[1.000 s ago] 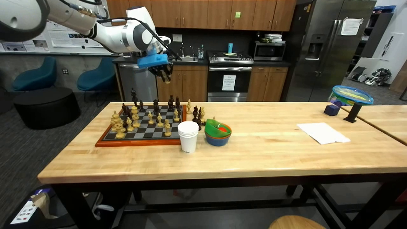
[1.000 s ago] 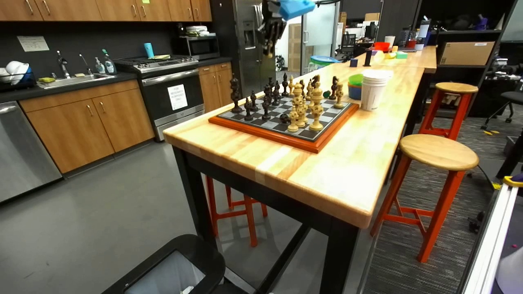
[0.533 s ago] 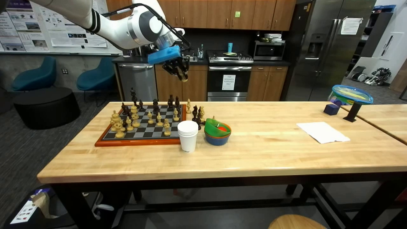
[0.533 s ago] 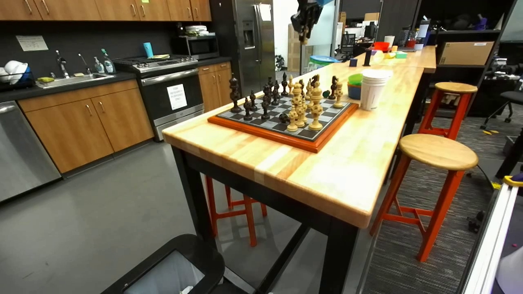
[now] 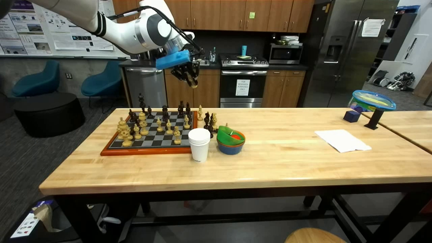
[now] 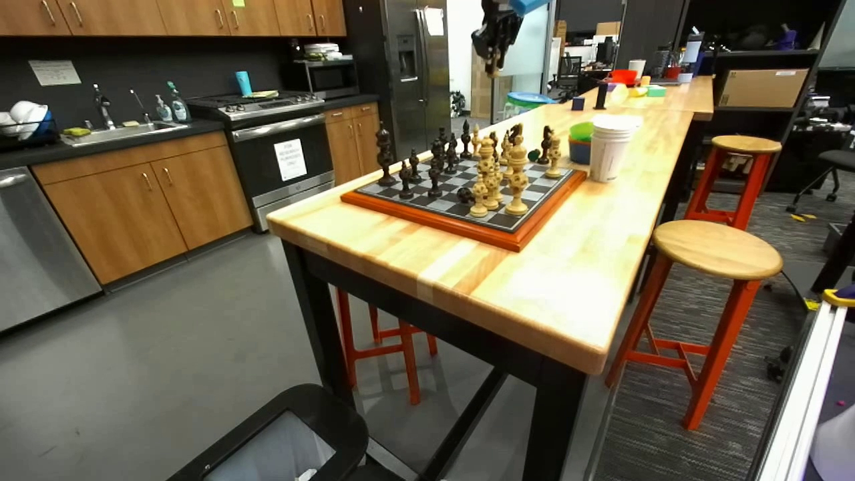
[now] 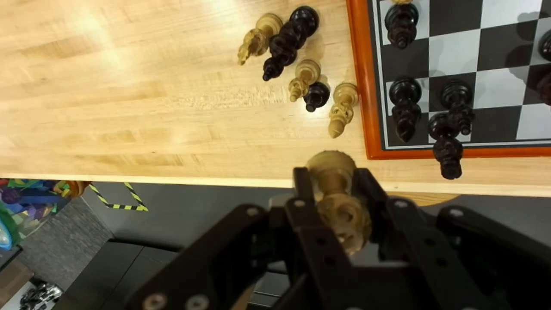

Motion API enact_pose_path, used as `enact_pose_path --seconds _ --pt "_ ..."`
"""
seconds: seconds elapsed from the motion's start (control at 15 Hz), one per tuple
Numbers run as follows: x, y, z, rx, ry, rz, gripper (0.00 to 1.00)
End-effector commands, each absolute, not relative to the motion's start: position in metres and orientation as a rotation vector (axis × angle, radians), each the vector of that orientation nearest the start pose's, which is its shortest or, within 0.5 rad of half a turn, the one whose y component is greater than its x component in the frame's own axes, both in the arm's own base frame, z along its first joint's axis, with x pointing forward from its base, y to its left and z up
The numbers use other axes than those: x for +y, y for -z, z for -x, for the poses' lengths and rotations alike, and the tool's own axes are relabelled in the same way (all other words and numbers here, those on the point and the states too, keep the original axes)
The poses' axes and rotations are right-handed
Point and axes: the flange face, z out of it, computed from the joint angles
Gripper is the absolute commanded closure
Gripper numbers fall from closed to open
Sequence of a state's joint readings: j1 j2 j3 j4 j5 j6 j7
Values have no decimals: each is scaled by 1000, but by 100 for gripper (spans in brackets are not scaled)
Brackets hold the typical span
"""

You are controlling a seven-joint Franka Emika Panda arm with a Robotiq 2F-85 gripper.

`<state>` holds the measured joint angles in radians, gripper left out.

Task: Take the chess piece off of the chess board

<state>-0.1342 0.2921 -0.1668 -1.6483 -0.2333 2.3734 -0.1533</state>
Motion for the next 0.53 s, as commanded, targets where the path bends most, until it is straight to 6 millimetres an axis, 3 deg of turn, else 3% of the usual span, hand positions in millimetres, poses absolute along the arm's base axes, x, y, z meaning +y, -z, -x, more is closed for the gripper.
enact_pose_path --seconds 0.0,0.2,0.47 --pt "-210 -492 -659 30 623 3420 93" --pt "-237 -483 -668 87 599 3432 93" --pt "-269 -455 -686 180 524 3423 93"
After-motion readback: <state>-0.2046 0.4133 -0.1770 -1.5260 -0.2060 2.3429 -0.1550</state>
